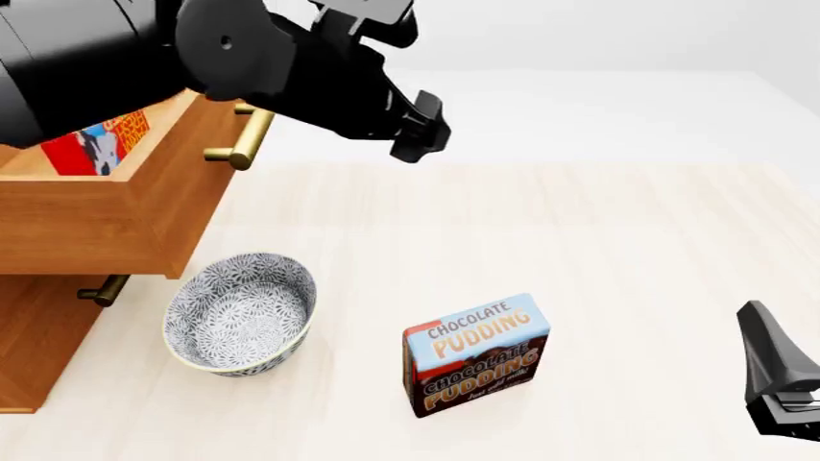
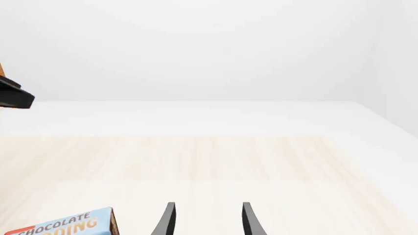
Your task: Put the butter at the back in the top drawer of the cabinet and close it.
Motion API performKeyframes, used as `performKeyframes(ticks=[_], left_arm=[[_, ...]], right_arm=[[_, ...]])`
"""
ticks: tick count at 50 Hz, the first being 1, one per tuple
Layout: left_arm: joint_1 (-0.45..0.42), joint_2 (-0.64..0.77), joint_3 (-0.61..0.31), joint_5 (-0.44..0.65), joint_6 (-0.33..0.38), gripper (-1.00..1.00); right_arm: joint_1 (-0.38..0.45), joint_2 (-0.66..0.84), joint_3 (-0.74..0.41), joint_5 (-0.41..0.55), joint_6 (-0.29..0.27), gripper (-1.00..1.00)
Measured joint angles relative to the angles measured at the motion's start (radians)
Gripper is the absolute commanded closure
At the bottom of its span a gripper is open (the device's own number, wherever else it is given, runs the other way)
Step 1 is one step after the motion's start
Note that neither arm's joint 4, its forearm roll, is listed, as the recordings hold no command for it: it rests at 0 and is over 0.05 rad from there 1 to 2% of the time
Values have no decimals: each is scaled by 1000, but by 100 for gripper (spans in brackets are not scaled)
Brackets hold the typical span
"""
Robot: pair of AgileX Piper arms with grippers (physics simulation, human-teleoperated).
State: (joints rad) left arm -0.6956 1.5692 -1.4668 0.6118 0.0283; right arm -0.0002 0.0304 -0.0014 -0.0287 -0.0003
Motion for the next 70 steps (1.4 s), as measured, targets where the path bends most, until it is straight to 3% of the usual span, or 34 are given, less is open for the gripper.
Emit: performKeyframes(ticks=[13, 40, 70], left_arm=[[-12, 39, 10, -22, -25, -100], [64, 14, 136, -97, -35, -100], [121, -19, 202, -121, -53, -100]], right_arm=[[0, 0, 0, 0, 0, -100], [0, 0, 0, 0, 0, -100], [0, 0, 0, 0, 0, -100]])
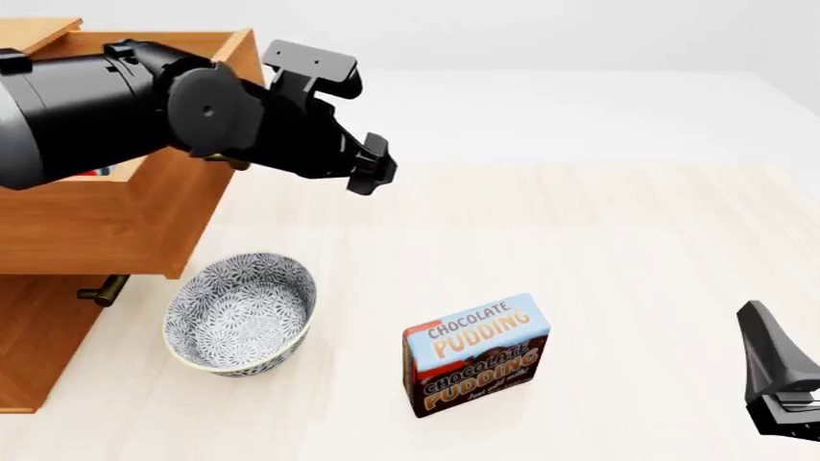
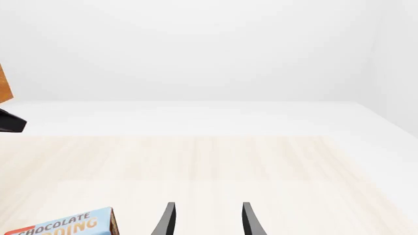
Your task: Put the butter at the back in the top drawer of the cabinet and close it.
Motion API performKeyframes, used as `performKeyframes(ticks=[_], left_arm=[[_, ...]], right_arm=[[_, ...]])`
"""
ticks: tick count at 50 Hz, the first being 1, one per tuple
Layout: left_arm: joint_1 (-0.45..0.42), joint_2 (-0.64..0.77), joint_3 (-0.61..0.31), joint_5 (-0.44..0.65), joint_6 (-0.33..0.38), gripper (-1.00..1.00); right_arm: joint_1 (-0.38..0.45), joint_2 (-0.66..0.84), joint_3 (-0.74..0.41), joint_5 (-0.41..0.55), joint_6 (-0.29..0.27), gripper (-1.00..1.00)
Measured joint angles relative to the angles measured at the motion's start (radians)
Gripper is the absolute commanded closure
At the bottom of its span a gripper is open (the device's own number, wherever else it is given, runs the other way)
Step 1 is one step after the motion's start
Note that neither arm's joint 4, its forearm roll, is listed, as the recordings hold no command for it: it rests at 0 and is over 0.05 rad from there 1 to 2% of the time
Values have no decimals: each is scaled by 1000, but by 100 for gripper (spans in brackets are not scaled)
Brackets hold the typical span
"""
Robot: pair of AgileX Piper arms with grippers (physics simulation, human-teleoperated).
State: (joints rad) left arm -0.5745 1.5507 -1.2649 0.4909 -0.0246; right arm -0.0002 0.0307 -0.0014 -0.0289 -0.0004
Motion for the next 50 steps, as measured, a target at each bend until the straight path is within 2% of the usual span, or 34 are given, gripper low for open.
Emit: performKeyframes(ticks=[50], left_arm=[[142, -82, 105, -29, -9, -100]], right_arm=[[0, 0, 0, 0, 0, -100]])
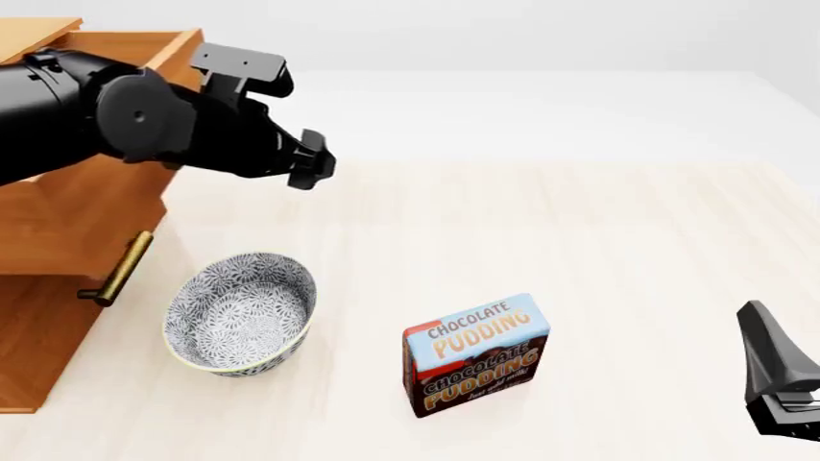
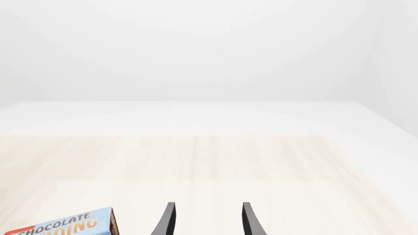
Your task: Put the butter at the back in the top drawer of the cabinet and close it.
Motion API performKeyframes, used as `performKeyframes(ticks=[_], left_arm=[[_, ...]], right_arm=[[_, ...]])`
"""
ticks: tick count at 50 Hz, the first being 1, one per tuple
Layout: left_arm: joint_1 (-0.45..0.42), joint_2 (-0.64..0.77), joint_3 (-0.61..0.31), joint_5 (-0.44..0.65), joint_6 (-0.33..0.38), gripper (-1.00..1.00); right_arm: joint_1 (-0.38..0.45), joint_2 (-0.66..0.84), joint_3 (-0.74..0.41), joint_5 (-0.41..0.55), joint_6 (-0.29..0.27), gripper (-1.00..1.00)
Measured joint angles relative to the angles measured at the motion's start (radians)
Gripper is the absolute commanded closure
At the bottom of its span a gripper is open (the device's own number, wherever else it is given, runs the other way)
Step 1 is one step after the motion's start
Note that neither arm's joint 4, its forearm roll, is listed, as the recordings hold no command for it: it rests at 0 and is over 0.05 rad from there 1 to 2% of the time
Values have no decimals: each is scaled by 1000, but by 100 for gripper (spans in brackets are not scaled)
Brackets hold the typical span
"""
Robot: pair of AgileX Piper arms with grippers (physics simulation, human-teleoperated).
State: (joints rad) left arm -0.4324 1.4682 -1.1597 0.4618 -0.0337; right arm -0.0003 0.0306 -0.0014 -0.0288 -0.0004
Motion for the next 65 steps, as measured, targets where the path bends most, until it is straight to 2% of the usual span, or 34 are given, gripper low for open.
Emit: performKeyframes(ticks=[13, 33, 65], left_arm=[[45, -23, 36, -6, -4, -100], [173, -96, 133, -18, -6, -100], [267, -140, 178, -25, -10, -100]], right_arm=[[0, 0, 0, 0, 0, -100], [0, 0, 0, 0, 0, -100], [0, 0, 0, 0, 0, -100]])
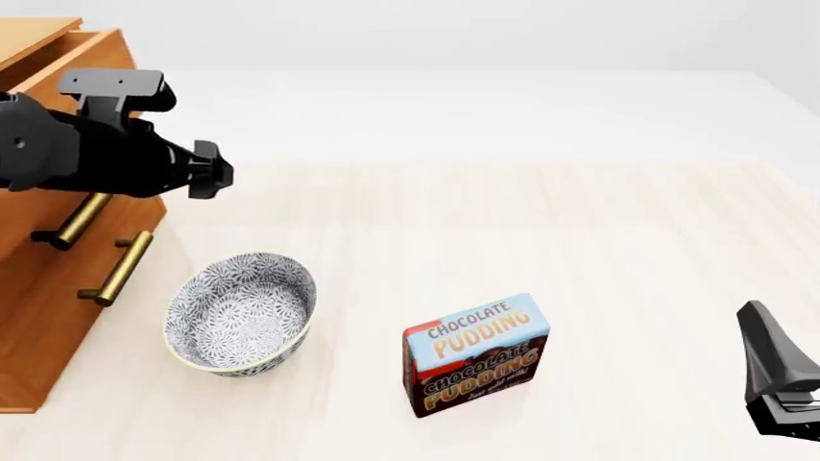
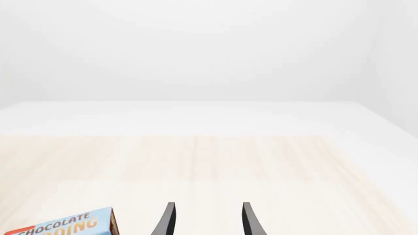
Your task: Put the butter at the back in the top drawer of the cabinet and close it.
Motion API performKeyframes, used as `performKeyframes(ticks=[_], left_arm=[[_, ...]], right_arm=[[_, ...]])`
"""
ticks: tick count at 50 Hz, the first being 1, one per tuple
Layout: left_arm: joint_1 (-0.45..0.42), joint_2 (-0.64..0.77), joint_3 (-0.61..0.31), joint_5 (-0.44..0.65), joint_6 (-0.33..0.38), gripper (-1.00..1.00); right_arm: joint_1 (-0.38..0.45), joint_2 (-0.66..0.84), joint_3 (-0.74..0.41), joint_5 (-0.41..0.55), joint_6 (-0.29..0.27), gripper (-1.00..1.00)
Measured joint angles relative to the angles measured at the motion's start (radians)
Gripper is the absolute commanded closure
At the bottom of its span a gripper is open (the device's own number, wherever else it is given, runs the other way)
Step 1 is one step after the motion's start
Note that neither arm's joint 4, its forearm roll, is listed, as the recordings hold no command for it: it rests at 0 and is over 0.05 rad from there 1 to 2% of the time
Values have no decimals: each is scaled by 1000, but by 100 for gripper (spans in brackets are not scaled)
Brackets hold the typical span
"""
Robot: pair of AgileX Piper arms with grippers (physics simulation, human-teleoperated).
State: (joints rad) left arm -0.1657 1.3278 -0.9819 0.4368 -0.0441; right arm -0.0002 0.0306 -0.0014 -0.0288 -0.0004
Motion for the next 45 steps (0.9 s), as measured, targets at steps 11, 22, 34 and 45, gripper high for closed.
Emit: performKeyframes(ticks=[11, 22, 34, 45], left_arm=[[26, -2, 1, -2, 2, -100], [57, -6, 5, -5, 14, -100], [94, -7, 12, -16, 26, -100], [122, -6, 18, -26, 38, -100]], right_arm=[[0, 0, 0, 0, 0, -100], [0, 0, 0, 0, 0, -100], [0, 0, 0, 0, 0, -100], [0, 0, 0, 0, 0, -100]])
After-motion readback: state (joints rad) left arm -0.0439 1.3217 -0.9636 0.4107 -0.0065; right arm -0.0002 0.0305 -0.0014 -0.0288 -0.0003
